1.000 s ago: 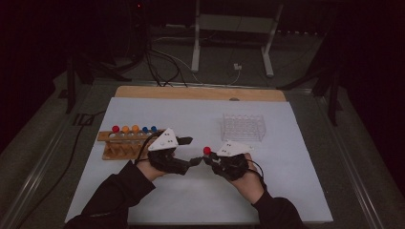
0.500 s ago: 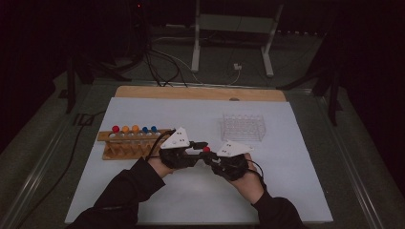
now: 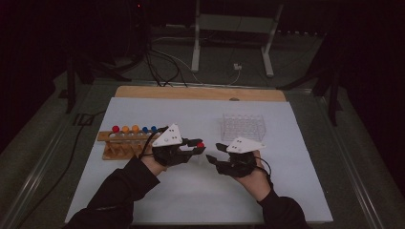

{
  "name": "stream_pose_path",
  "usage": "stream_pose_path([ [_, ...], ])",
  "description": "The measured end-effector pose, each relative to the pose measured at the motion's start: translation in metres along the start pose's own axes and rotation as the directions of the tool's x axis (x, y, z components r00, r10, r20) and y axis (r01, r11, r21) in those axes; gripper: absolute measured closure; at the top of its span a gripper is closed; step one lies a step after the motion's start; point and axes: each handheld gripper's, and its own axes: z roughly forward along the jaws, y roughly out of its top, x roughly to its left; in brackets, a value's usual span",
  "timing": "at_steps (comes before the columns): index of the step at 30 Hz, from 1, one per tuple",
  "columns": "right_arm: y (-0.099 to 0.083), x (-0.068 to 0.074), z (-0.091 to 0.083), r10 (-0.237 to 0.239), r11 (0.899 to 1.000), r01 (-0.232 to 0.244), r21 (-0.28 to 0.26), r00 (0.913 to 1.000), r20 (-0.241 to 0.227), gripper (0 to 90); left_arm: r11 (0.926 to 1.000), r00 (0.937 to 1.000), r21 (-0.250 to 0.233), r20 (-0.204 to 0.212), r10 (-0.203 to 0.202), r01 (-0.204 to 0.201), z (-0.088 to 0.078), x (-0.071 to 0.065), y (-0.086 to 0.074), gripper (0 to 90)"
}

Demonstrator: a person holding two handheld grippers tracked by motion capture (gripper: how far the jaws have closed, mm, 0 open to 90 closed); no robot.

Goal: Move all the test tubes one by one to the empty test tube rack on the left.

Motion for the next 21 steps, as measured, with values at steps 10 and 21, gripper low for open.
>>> stream_pose_path([
  [10,-0.003,-0.014,-0.012,0.054,0.997,-0.056,-0.049,0.9979,-0.035,14.0,0.9998,0.9981,-0.002,-0.058,-0.018,0.018,-0.035,0.011,-0.002,71.9],
  [21,-0.011,-0.021,-0.019,0.051,0.997,-0.052,-0.049,0.9984,-0.025,1.5,0.999,0.9841,0.017,-0.174,-0.038,0.041,-0.088,0.021,-0.01,71.9],
])
